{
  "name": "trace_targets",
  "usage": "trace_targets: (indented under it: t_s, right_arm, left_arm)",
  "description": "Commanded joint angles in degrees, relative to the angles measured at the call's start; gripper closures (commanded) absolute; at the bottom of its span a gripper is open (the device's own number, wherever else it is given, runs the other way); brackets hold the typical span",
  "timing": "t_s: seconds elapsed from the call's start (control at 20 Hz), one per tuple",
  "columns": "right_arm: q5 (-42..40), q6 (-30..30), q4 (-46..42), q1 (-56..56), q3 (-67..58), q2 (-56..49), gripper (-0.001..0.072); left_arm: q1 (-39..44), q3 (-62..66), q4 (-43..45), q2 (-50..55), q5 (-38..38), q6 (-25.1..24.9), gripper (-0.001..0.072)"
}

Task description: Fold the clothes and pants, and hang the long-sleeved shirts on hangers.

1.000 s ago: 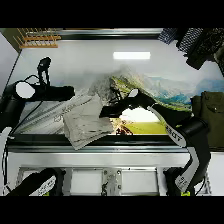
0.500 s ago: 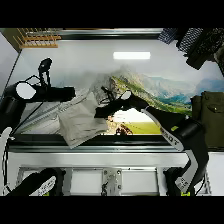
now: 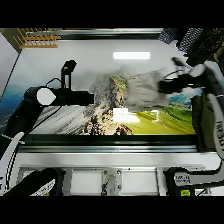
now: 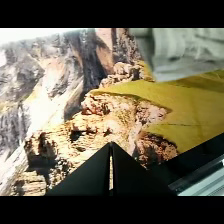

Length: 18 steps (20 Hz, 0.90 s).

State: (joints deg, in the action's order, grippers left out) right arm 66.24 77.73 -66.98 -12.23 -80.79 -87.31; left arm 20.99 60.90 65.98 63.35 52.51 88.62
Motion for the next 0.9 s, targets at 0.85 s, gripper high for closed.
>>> trace_targets:
  t_s: [0.85]
  right_arm:
    - [-3.3,11.0,-13.5,-34.3,2.0,18.1,0.0698]
  left_arm:
    - [3.9,0.0,0.1,0.3,-1.5,1.2,0.0702]
